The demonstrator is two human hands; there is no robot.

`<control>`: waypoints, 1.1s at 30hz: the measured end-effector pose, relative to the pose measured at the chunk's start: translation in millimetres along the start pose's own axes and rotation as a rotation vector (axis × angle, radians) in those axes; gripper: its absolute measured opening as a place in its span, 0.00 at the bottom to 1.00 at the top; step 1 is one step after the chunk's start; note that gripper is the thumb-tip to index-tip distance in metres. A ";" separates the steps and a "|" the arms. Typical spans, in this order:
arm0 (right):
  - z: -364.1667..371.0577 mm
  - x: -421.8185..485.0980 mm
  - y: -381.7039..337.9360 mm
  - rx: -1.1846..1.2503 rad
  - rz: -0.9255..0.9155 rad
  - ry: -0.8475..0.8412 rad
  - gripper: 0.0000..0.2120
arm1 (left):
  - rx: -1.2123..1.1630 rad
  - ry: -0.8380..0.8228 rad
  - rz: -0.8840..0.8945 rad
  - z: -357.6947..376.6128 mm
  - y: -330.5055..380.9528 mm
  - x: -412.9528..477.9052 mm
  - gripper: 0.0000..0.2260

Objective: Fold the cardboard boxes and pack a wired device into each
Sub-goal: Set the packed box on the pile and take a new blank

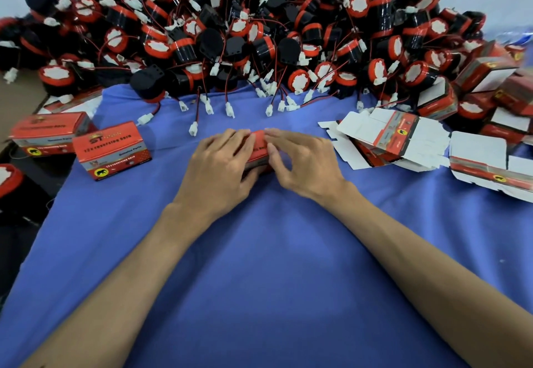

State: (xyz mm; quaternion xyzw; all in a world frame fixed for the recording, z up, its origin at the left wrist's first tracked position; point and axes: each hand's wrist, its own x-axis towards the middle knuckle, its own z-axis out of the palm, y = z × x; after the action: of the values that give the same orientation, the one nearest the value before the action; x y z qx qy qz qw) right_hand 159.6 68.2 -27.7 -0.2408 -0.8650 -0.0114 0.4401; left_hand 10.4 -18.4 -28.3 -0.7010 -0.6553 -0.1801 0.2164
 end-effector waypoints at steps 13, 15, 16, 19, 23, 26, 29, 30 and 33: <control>-14.7 4.0 60.6 -0.715 0.665 -0.509 0.26 | 0.180 0.085 -0.247 1.3 -6.6 -5.2 0.20; -18.7 3.8 63.9 -0.701 0.617 -0.460 0.17 | 0.125 0.081 -0.215 3.2 -8.8 -6.2 0.18; -19.3 4.1 63.2 -0.686 0.598 -0.425 0.15 | 0.113 0.084 -0.208 3.0 -10.1 -6.9 0.17; -19.5 4.1 56.9 -0.653 0.389 -0.142 0.16 | -0.019 0.130 -0.159 1.0 -9.8 -6.8 0.12; -22.9 11.2 41.8 -0.308 -0.313 0.363 0.18 | -1.048 -0.006 -0.469 -8.9 3.0 -0.3 0.12; -7.9 6.1 9.7 -0.019 -0.558 0.152 0.11 | -1.734 -0.215 -0.762 -9.4 2.4 6.2 0.29; 8.7 0.9 -18.4 0.111 -0.557 0.025 0.16 | -1.729 -0.008 -0.808 -8.3 -1.4 7.8 0.13; 9.4 1.4 -21.2 0.116 -0.515 0.039 0.17 | -1.629 0.057 -0.794 -5.3 -3.7 6.8 0.09; 7.6 3.0 -17.4 -0.028 -0.172 0.157 0.18 | -1.557 0.112 -0.715 -1.2 -7.2 3.3 0.12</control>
State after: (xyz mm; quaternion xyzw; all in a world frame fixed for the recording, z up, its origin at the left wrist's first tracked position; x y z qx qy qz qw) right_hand 144.9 55.7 -26.8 -0.1701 -0.8452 -0.0801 0.5004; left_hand 3.5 -15.9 -25.0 -0.3913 -0.5149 -0.6703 -0.3640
